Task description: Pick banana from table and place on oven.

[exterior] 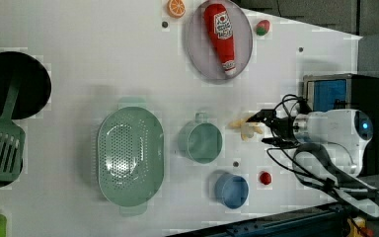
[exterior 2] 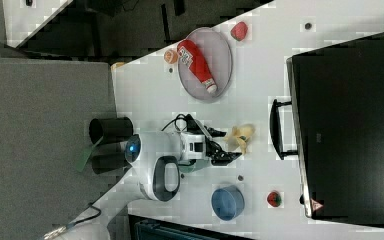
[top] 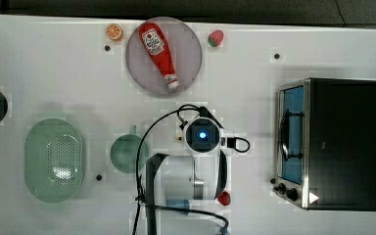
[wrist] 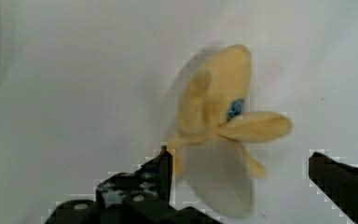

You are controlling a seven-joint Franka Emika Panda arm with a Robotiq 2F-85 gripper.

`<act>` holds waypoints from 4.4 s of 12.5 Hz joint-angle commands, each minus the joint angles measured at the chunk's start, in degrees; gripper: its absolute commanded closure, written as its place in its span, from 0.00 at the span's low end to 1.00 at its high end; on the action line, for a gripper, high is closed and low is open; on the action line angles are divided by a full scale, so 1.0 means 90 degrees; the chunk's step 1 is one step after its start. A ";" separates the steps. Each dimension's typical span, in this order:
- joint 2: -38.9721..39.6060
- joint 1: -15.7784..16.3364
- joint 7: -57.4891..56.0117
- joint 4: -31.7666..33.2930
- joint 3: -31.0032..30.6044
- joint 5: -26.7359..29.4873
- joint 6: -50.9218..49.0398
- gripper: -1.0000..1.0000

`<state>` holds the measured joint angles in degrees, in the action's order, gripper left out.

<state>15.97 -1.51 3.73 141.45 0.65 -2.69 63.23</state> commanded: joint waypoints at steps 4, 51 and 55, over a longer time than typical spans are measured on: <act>0.0312 -0.0011 0.0248 0.0106 -0.0019 0.0182 0.0727 0.15; -0.0439 -0.0376 -0.5030 -0.4383 0.3608 0.0393 -0.4427 0.00; -0.1191 0.0018 -0.3855 -0.4685 0.3143 0.0381 -0.4790 0.00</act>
<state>11.03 -4.22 -36.71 102.73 29.74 0.48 20.69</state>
